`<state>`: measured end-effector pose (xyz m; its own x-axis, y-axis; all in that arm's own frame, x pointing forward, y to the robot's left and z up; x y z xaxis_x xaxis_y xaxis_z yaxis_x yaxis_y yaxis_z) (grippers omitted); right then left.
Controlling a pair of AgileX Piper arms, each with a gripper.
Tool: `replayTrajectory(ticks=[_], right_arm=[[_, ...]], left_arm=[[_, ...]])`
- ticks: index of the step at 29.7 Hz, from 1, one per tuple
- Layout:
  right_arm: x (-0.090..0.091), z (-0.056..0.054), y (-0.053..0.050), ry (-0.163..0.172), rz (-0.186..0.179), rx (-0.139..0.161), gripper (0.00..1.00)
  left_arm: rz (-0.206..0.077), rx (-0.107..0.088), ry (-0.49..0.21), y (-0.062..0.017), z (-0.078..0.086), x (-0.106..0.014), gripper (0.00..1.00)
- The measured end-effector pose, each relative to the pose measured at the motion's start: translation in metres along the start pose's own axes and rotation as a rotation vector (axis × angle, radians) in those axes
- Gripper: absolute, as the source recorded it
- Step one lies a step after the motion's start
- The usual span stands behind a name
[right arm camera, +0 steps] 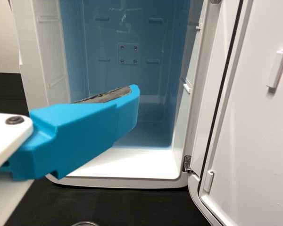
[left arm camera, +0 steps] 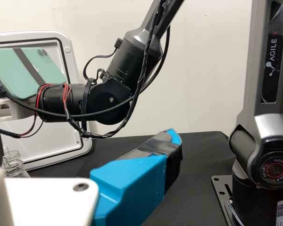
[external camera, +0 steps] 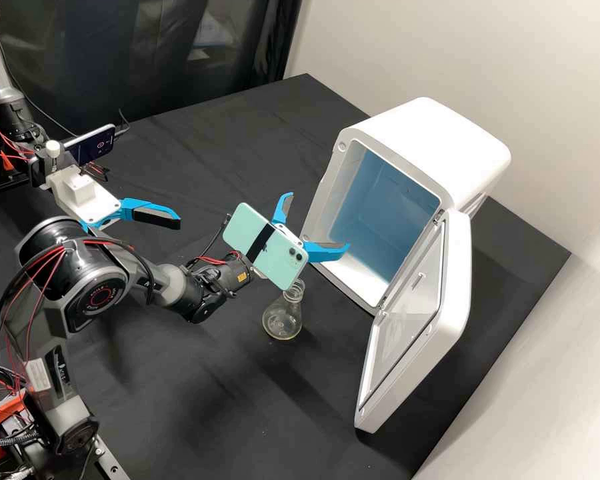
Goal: Place the flask in the incubator
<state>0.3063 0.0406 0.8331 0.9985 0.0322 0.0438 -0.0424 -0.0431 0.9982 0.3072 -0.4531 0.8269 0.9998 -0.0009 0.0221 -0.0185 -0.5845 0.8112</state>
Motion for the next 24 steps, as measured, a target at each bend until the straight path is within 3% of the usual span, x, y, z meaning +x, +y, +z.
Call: replayTrajectory(ticks=[12, 15, 24], right_arm=[[0.0, 0.0, 0.0, 0.0, 0.0, 0.0, 1.0], [0.0, 0.0, 0.0, 0.0, 0.0, 0.0, 1.0], [0.0, 0.0, 0.0, 0.0, 0.0, 0.0, 1.0]], left_arm=[[0.0, 0.0, 0.0, 0.0, 0.0, 0.0, 1.0], [-0.008, 0.0, 0.005, -0.0039, -0.002, 0.001, 1.0], [-0.108, 0.02, 0.062, -0.0318, -0.031, 0.004, 1.0]])
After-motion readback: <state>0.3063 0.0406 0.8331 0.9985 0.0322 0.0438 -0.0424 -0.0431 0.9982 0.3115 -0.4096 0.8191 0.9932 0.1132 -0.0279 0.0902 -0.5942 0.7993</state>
